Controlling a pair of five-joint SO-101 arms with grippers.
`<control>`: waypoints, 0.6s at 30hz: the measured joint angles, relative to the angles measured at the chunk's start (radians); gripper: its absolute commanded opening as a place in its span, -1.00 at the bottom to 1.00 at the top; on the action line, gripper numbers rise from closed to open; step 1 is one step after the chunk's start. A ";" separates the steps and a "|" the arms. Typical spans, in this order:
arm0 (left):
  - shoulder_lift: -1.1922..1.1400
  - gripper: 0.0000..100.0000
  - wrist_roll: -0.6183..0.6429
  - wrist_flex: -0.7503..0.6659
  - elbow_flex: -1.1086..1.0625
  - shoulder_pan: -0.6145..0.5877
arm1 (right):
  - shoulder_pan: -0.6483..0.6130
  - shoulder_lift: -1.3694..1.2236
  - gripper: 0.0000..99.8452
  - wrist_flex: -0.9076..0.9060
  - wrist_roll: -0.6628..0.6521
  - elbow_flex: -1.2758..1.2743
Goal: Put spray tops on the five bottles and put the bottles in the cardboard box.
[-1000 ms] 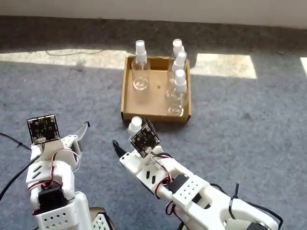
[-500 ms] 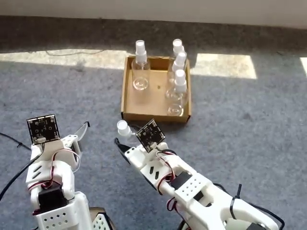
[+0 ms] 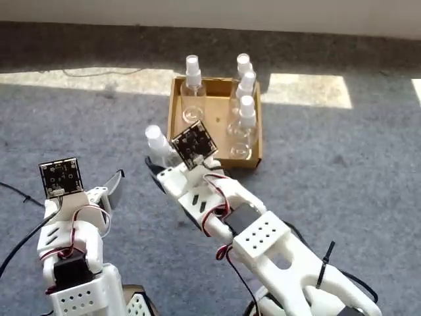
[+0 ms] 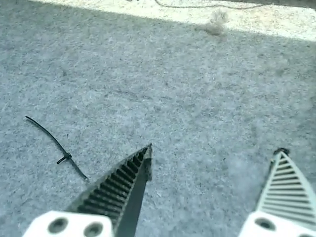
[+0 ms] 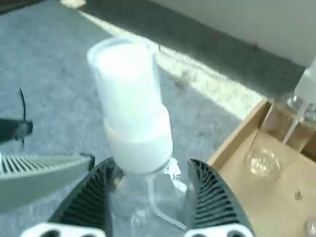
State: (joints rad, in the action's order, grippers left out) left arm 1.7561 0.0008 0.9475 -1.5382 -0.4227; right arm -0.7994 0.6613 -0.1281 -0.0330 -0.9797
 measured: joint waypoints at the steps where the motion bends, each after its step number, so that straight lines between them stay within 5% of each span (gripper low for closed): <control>1: 0.000 -0.33 0.000 0.000 0.000 0.000 | 0.003 -0.006 -0.99 0.000 0.000 0.040; 12: 0.000 -0.33 0.000 0.000 -0.002 0.002 | 0.196 -0.278 -0.99 0.192 -0.107 0.245; 18: 0.000 -0.33 0.000 0.000 -0.002 0.002 | 0.199 -0.436 -0.99 0.514 -0.012 0.199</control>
State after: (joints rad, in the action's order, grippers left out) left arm 1.7561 0.0008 0.9475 -1.5397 -0.4212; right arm -0.5999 0.2256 0.3859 -0.0453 -0.7802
